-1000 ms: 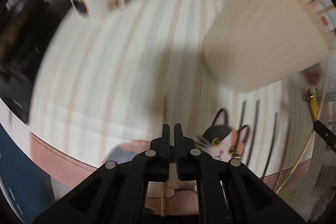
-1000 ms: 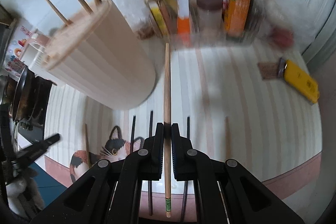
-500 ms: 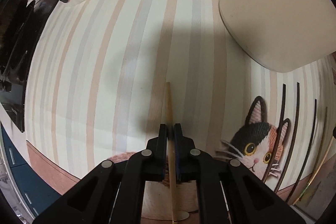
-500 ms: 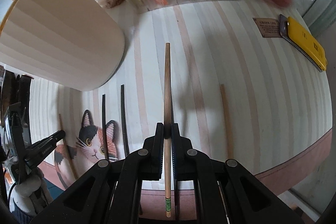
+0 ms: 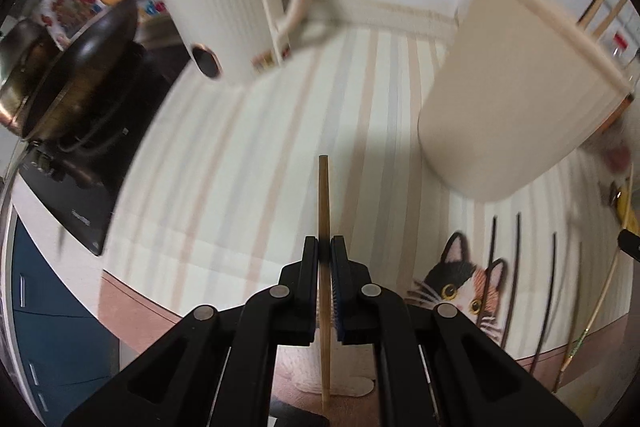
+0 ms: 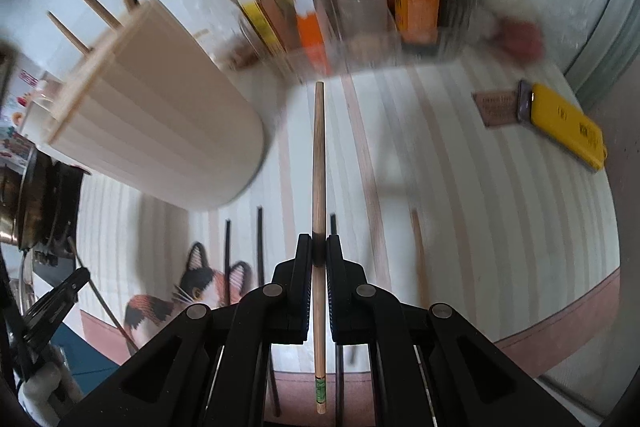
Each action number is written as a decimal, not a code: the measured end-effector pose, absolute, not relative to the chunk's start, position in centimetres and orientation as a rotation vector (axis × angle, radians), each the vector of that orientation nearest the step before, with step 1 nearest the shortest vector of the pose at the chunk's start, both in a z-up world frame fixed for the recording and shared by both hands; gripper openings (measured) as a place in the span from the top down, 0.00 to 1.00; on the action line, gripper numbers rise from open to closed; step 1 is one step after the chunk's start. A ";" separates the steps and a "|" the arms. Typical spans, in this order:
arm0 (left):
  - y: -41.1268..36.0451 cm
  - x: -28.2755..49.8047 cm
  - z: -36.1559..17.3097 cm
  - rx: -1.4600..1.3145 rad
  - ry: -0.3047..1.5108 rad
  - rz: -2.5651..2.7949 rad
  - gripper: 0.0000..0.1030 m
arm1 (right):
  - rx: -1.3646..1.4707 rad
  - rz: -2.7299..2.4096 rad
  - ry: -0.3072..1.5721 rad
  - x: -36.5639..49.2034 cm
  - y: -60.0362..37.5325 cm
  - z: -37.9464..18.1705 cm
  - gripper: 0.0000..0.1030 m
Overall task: Organize utensils
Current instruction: 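Lower both wooden chopsticks into the beige holder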
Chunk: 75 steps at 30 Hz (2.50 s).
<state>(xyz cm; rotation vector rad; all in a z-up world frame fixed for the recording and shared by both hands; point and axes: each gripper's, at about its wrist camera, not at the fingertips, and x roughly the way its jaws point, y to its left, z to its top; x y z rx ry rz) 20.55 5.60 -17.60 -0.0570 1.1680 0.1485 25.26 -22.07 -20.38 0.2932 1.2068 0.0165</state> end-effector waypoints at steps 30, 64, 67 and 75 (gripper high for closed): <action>6.3 22.4 -4.1 -0.091 0.831 0.134 0.97 | 0.309 0.157 0.958 26.5 -17.8 -8.8 0.93; -1.0 32.3 6.5 -0.077 0.784 -0.200 0.97 | 0.368 0.139 0.602 39.3 -14.5 1.5 0.94; -1.8 33.6 4.9 -0.073 0.823 -0.228 0.96 | 0.344 0.114 0.565 39.6 -14.4 0.7 0.94; -2.9 35.1 2.2 -0.064 0.898 -0.264 0.96 | 0.261 0.118 0.558 39.9 -13.1 -1.4 0.93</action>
